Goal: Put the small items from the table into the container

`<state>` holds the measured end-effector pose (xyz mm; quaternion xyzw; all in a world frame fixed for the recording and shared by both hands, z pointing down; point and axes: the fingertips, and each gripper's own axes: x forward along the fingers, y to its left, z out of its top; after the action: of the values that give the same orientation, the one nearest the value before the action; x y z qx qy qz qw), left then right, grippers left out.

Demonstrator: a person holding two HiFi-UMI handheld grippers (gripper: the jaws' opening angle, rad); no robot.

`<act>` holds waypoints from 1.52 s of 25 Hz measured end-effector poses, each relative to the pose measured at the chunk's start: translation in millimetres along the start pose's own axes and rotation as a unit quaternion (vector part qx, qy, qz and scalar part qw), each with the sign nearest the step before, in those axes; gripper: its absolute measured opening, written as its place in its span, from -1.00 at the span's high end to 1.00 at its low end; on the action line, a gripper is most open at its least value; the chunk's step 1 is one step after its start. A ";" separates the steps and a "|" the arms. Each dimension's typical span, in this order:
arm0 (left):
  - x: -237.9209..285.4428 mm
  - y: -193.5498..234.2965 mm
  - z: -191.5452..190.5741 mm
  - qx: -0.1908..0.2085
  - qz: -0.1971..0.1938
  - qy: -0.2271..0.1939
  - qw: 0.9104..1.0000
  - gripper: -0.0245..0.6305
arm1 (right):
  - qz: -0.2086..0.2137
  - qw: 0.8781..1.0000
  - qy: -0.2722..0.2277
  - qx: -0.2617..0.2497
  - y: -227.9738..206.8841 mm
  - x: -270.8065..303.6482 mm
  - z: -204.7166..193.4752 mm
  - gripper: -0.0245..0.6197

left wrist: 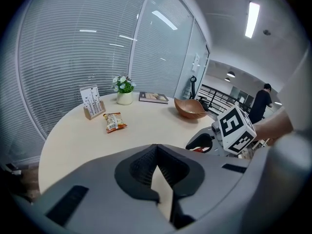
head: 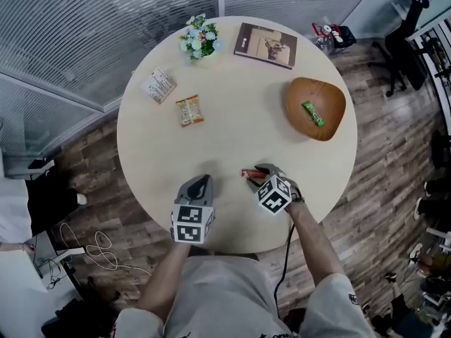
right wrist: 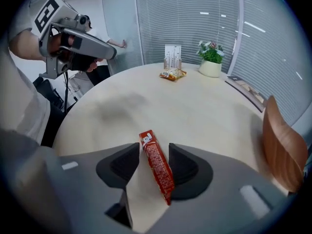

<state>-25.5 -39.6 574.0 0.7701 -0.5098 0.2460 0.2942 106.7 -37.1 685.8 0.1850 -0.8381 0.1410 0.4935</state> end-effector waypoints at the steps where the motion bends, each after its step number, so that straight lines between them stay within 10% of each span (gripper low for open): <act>1: -0.2 1.2 -0.2 -0.003 0.003 0.000 1.000 0.91 | 0.004 1.000 0.007 -0.004 0.1 3.1 -2.0 0.40; 17: 2.6 4.3 1.0 -0.008 0.007 -0.001 1.000 0.91 | -0.008 1.000 0.014 -0.004 0.6 8.9 -9.0 0.60; 26: 10.0 0.2 2.3 0.006 -0.012 0.001 1.000 0.91 | -0.056 0.995 -0.063 0.058 -27.7 -28.8 18.0 0.60; 38: 19.5 -24.9 24.0 0.024 -0.040 -0.008 0.999 0.91 | -0.234 0.930 -0.201 0.198 -208.8 -180.2 42.5 0.60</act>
<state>6.5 -61.3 565.3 0.7984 -0.4754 0.2397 0.2811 247.6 -210.3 518.5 0.4945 -0.8076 0.1445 0.2872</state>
